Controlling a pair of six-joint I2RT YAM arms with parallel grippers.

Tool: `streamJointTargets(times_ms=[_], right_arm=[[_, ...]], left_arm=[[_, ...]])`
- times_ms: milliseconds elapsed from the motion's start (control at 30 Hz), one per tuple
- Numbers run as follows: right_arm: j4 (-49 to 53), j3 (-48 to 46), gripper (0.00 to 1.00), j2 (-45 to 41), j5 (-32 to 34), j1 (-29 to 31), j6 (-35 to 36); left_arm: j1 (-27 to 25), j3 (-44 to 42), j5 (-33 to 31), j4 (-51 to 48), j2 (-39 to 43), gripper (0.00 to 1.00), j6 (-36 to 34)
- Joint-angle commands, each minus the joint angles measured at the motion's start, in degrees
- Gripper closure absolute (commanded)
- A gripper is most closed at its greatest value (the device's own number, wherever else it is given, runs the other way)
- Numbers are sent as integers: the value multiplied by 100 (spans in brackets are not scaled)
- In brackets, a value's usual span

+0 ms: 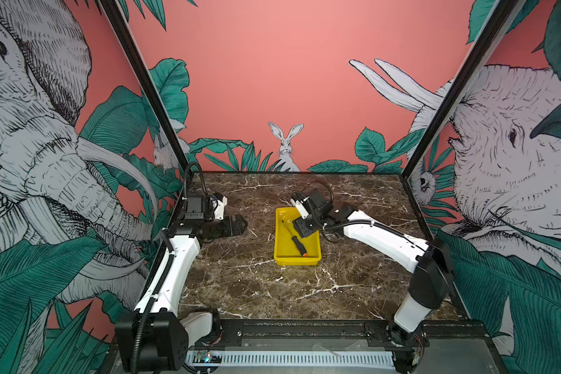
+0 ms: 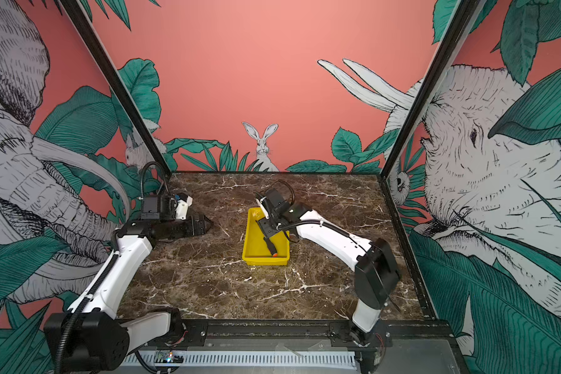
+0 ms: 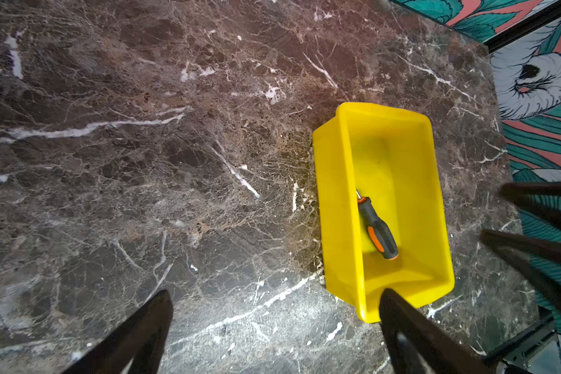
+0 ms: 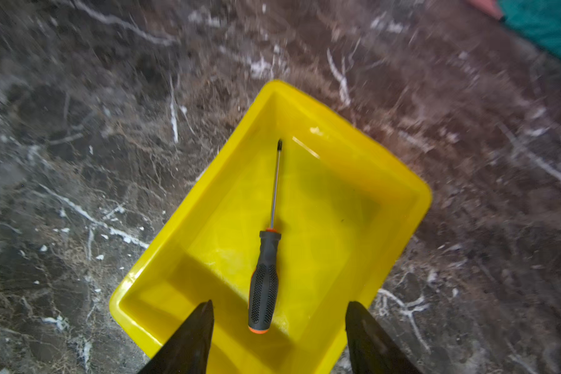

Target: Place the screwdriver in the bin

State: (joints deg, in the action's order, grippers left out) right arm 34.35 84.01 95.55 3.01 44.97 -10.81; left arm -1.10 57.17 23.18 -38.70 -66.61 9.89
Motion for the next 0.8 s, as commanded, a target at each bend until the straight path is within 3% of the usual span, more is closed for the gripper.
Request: streamJointTargets(times_ms=[0,267,500,767], right_arm=[[-362,-306,35,-662,57,-231,385],[-781,-1319,22,-2135,1028,-906,710],[-1346,-2263,1,-3008,2081,-1283,1056],[-1879,-3061,1,-3367,2532,-1742,1184]], left_arm=[[31,-58,-196,-105,282,0,-92],[31,-70,-149,-59,297,0,-66],[32,-66,-201,-33,309,0,-68],[30,-17,-323,142,414,0,56]])
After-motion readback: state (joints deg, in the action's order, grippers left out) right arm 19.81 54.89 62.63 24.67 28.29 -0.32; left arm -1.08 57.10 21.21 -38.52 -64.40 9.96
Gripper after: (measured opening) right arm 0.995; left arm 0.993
